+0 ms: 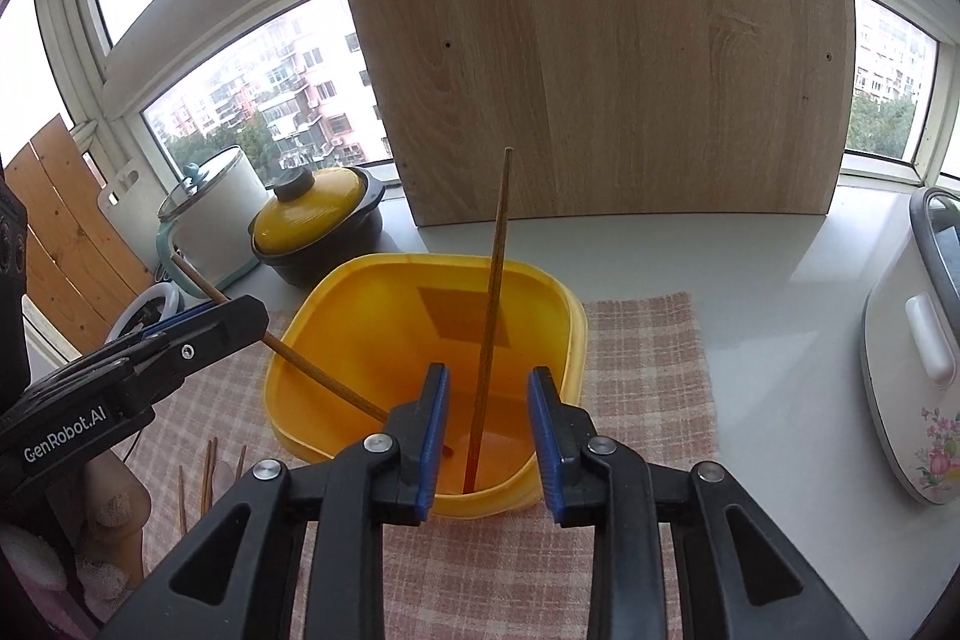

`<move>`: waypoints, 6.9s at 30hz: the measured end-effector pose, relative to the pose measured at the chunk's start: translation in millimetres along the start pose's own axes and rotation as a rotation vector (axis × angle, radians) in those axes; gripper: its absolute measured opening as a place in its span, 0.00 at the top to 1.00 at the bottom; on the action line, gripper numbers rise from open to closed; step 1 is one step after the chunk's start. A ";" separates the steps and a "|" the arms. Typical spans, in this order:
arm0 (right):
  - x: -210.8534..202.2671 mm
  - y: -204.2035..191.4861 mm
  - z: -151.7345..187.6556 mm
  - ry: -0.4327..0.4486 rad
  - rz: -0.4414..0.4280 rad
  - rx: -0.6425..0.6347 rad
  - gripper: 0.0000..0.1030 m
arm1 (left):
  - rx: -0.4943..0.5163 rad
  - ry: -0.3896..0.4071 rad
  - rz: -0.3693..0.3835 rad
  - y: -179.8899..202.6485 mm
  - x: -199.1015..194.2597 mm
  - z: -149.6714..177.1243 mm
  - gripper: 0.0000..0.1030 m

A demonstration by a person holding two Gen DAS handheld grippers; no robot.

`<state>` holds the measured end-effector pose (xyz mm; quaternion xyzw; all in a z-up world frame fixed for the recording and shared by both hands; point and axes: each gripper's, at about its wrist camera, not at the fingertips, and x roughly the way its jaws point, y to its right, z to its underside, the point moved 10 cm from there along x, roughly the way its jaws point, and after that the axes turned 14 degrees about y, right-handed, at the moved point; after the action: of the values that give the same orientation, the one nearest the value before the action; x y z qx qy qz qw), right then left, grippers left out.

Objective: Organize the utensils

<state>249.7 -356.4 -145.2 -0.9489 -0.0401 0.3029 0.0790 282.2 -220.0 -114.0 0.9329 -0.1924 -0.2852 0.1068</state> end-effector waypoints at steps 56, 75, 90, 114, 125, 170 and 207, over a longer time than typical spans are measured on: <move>-12.9 -137.8 81.3 -0.105 -0.283 -0.219 0.38 | -0.194 -0.170 -0.328 -224.3 -138.2 141.3 0.58; 60.0 -184.8 148.5 -0.348 -0.305 -0.399 0.61 | -0.213 -0.265 -0.373 -234.7 -107.3 187.1 0.74; 89.0 -192.3 165.7 -0.407 -0.319 -0.410 0.61 | -0.177 -0.256 -0.423 -246.3 -92.6 186.2 0.88; 90.5 -205.7 166.2 -0.415 -0.342 -0.398 0.98 | -0.140 -0.233 -0.429 -248.6 -93.3 182.9 0.96; 88.7 -210.9 166.8 -0.411 -0.339 -0.436 0.99 | -0.170 -0.223 -0.410 -249.7 -98.6 180.0 0.97; -38.5 -175.1 48.7 -0.021 -0.341 -0.305 1.00 | -0.073 0.034 -0.196 -134.9 -138.3 65.8 0.98; -67.1 -20.9 -105.3 0.281 -0.059 -0.180 1.00 | -0.025 0.252 0.063 6.6 -114.1 -87.1 0.97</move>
<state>255.7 -357.4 -18.8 -0.9836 -0.0836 0.1599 0.0073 243.0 -170.2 15.0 0.9534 -0.2028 -0.1646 0.1508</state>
